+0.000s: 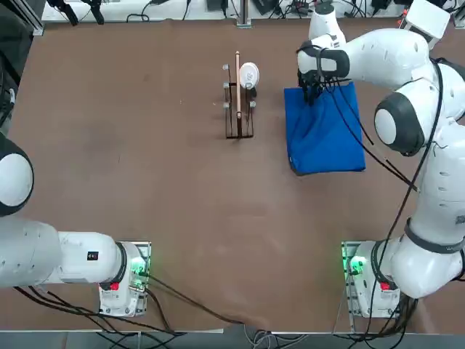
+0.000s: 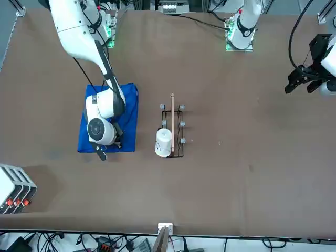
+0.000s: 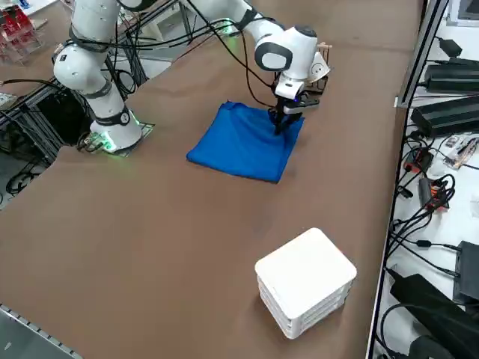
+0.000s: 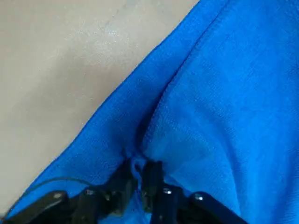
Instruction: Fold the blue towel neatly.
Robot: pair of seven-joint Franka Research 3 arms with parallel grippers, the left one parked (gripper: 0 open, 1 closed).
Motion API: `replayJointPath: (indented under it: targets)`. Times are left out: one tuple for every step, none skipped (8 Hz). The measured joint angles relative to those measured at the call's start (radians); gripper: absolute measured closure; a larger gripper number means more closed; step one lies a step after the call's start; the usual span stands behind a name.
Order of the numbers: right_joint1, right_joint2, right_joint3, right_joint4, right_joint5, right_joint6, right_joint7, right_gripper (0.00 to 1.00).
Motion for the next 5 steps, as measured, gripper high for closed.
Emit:
replayJointPath:
  targets:
    - [0.0, -0.001, 0.0, 0.0, 0.0, -0.001, 0.0, 0.92]
    - [0.0, -0.006, 0.0, 0.0, 0.0, -0.006, 0.0, 0.97]
    - [0.0, -0.006, 0.0, 0.0, 0.0, -0.006, 0.0, 0.97]
    - [0.0, -0.01, 0.0, 0.0, 0.0, -0.006, -0.001, 0.97]
    - [0.0, -0.017, 0.0, 0.0, 0.0, -0.006, -0.001, 0.97]
